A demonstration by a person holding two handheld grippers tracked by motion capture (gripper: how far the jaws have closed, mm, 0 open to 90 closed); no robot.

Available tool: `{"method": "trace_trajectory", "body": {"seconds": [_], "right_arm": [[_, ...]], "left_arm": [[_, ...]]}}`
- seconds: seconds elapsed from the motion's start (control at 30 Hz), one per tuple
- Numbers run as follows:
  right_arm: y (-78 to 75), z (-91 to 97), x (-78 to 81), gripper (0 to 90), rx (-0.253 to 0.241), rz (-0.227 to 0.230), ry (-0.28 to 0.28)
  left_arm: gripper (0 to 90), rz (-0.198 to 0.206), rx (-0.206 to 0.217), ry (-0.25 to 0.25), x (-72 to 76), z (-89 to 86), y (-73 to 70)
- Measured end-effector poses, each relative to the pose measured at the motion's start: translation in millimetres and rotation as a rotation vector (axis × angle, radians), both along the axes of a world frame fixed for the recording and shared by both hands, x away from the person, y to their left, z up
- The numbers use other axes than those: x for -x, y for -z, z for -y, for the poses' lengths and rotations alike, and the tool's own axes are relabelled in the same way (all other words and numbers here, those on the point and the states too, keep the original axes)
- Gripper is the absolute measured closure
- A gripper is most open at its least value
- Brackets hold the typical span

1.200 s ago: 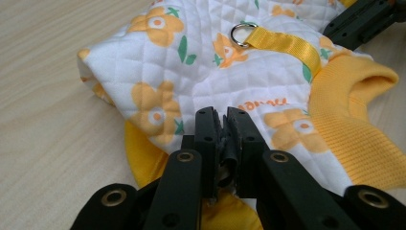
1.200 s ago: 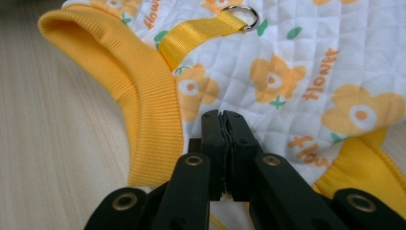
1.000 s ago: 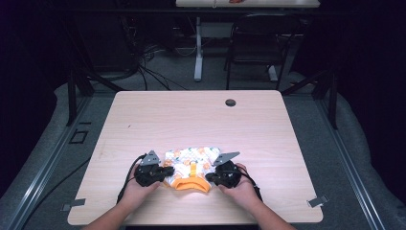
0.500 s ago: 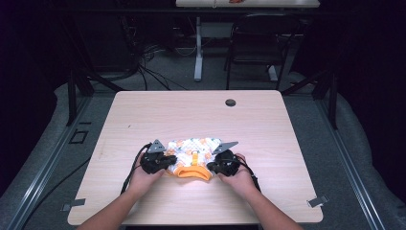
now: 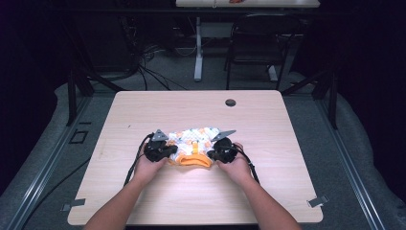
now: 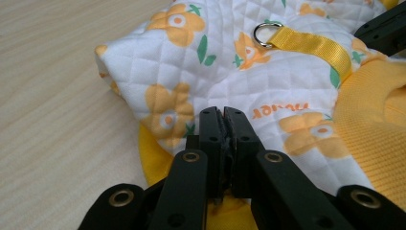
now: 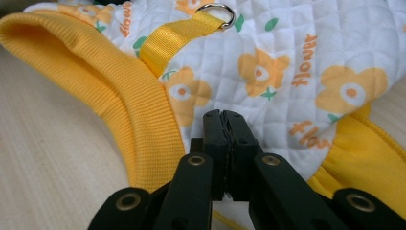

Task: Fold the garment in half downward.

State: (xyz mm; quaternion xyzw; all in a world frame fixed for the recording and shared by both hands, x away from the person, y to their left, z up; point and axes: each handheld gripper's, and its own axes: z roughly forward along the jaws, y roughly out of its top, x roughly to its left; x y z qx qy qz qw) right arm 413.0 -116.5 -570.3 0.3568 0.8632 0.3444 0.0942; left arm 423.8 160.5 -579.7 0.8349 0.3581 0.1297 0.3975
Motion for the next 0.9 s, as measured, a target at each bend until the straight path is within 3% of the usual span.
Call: {"method": "trace_trajectory", "body": {"seconds": [0.2, 0.47, 0.6, 0.9], "right_arm": [[-1.7, -4.1, -9.3, 88.1, 0.032, 0.009, 0.014], [-1.4, -4.0, -10.9, 85.5, 0.006, -0.007, 0.043], [-3.1, -4.6, -9.8, 83.1, 0.008, -0.010, 0.042], [-13.2, -6.2, 0.2, 80.6, 0.004, 0.004, 0.009]], "left_arm": [[86.5, 0.002, 0.005, -0.012, -8.1, 0.4, 0.4], [85.8, 0.007, -0.015, -0.024, -9.8, 2.3, -1.8], [78.4, -0.004, -0.007, -0.040, -8.6, 2.0, -6.0], [73.2, 0.015, 0.024, 0.028, 7.2, 3.7, -23.4]]}}
